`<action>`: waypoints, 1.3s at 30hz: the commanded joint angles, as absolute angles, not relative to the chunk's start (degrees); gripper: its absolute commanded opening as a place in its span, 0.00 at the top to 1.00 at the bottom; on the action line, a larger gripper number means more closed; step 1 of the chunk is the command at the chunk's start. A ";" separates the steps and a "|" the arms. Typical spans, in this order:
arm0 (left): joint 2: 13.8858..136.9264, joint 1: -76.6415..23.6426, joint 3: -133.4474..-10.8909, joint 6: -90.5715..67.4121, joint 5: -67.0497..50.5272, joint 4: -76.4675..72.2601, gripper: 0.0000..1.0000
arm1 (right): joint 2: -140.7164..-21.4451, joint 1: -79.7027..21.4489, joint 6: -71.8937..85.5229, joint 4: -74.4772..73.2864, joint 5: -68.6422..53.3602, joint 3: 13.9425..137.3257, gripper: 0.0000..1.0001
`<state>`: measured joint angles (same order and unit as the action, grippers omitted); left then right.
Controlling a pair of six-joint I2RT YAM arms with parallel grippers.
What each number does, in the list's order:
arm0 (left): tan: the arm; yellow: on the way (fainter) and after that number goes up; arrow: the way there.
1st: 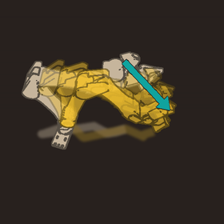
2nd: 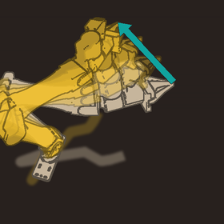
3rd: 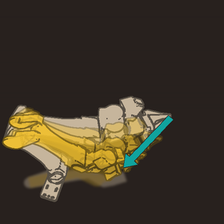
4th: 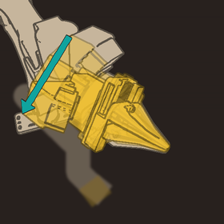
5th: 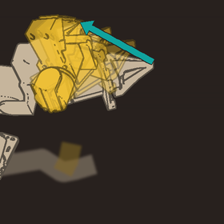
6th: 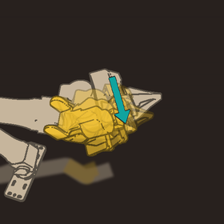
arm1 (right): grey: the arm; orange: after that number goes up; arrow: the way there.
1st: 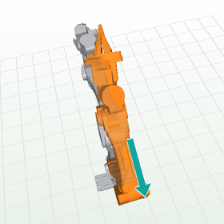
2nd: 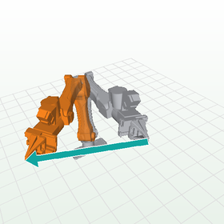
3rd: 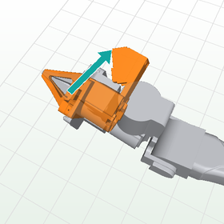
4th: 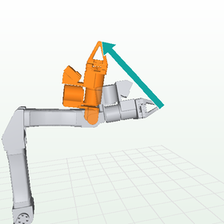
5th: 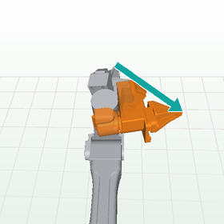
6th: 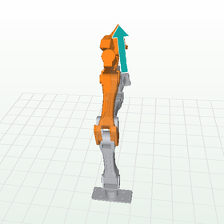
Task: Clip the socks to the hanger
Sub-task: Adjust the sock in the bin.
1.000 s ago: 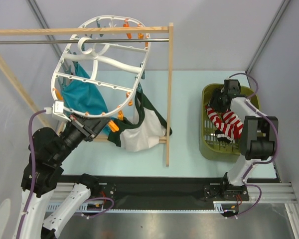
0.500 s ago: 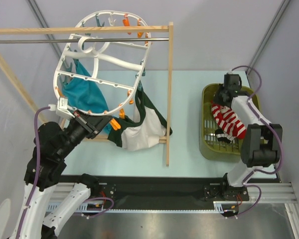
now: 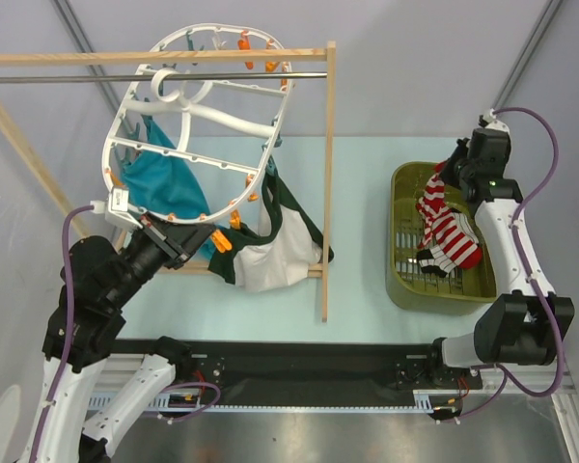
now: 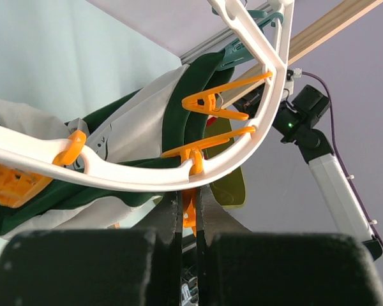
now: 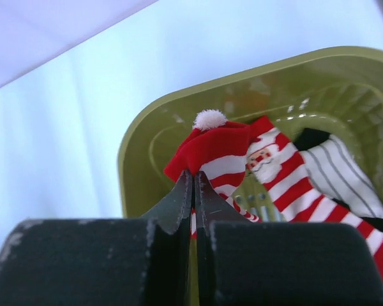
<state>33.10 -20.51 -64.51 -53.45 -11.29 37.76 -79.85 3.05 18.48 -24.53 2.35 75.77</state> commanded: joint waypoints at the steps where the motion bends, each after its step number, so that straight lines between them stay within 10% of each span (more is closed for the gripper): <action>1: 33.13 -20.65 -65.13 -53.17 -12.13 35.77 1.00 | -79.62 5.97 18.18 -22.67 1.49 78.48 1.00; 6: 33.22 -20.65 -65.39 -53.09 -12.66 35.86 1.00 | -80.51 12.30 22.23 -26.45 1.58 76.39 0.96; 8: 32.78 -20.65 -64.78 -53.35 -12.65 35.42 1.00 | -81.56 12.39 21.89 -28.47 3.94 75.67 0.61; 13: 32.52 -20.65 -64.16 -53.61 -13.27 35.25 1.00 | -81.65 8.01 18.73 -37.16 16.65 79.18 0.27; 19: 32.43 -20.65 -64.60 -53.09 -13.36 35.51 1.00 | -81.65 1.68 16.70 -38.68 10.50 79.72 0.34; 21: 32.34 -20.65 -64.60 -53.09 -13.62 35.16 1.00 | -88.46 1.67 17.22 -37.45 6.88 81.28 0.61; 23: 32.43 -20.65 -64.51 -53.09 -13.54 35.33 1.00 | -90.07 1.58 16.88 -37.79 6.59 81.91 0.62; 31: 32.61 -20.65 -63.63 -53.26 -14.06 34.98 1.00 | -95.10 0.71 24.86 -38.32 4.23 77.79 0.30; 39: 32.69 -20.65 -63.81 -53.53 -13.80 35.07 1.00 | -99.22 0.18 32.07 -35.70 5.54 72.25 0.33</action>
<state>32.36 -20.51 -63.55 -53.49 -12.82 37.34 -97.41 0.27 27.68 -37.87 6.17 73.95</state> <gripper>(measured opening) 0.044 0.689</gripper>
